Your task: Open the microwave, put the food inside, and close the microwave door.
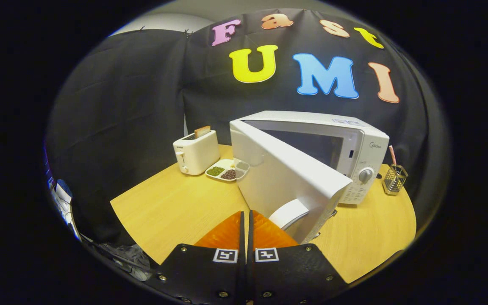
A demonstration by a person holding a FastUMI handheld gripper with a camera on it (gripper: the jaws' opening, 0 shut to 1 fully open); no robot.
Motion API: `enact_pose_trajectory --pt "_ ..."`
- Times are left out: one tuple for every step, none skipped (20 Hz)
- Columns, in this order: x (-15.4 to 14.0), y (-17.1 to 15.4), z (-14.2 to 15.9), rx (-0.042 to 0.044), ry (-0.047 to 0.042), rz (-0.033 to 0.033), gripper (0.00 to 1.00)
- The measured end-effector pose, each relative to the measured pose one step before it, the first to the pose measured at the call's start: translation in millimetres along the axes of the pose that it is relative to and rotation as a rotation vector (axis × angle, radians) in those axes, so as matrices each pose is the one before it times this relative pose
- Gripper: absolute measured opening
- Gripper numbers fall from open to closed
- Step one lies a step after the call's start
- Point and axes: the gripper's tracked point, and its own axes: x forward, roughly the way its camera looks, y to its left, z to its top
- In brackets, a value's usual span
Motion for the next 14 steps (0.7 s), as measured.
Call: enact_pose_trajectory --pt "2.43 -9.11 2.51 0.00171 -0.0029 -0.00971 0.01" --pt "3.1 -9.2 2.16 0.00001 -0.00174 -0.01073 0.01" --pt "2.52 -9.06 2.91 -0.00099 -0.00214 -0.01144 0.01" --pt "2.97 -8.75 1.34 -0.00049 -0.00224 -0.01111 0.01" --pt "4.32 -8.58 2.35 0.0014 -0.00044 -0.00945 0.01" --pt "3.84 -7.91 1.27 0.00298 -0.00096 -0.00842 0.01" --pt "4.76 -8.42 3.09 0.0047 -0.00182 -0.01139 0.01" --pt "3.21 -7.91 2.31 0.00596 -0.00124 -0.01373 0.01" --pt "5.53 -8.36 2.01 0.00609 0.00007 -0.01225 0.01" --pt "6.03 -6.57 2.46 0.00486 -0.0018 -0.01173 0.01" --pt "6.19 -7.41 3.29 0.00345 -0.00117 -0.01281 0.01" --pt "6.15 -7.44 2.76 0.00301 -0.00259 -0.01347 0.01" --pt "6.23 -6.62 2.44 0.0032 -0.00443 -0.01306 0.01" --pt "5.39 -5.41 3.4 0.00384 -0.00151 -0.01324 0.01"
